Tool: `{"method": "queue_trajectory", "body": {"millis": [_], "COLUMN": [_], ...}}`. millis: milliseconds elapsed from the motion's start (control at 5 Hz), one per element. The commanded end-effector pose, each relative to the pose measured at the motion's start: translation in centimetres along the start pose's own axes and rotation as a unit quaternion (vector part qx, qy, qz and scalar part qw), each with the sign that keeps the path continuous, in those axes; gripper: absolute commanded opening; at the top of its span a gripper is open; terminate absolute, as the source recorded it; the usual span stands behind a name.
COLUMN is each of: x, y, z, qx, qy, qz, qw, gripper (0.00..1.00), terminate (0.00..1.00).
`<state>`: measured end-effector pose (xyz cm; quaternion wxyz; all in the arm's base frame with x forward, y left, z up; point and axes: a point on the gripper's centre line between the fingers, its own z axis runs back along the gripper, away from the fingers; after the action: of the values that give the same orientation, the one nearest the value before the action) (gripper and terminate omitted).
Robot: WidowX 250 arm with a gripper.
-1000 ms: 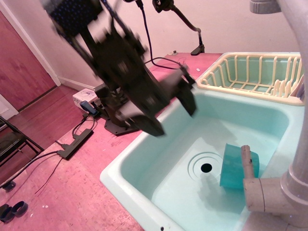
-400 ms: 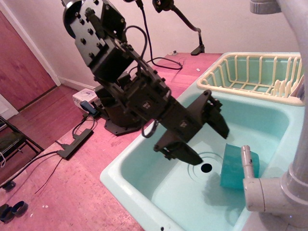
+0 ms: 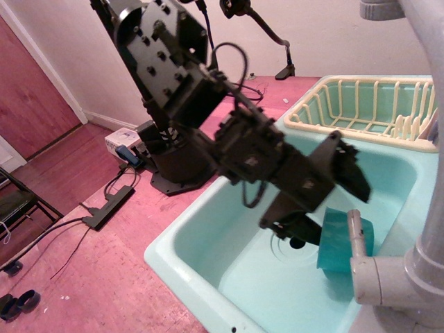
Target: Flip cup upright
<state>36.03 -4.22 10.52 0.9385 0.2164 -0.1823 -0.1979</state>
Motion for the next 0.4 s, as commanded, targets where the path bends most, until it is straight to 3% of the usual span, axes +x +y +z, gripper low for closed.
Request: {"method": "queue_trajectory", "body": {"millis": [0, 200], "x": [2.6, 2.7], "y": [0.8, -0.6], "z": [-0.2, -0.4], "qx": [-0.004, -0.043], "qy": [-0.015, -0.005], "qz": [-0.021, -0.013], "qw": [0.9996, 0.999], "gripper": [1.0, 0.0], "terminate": [0.0, 0.0]}}
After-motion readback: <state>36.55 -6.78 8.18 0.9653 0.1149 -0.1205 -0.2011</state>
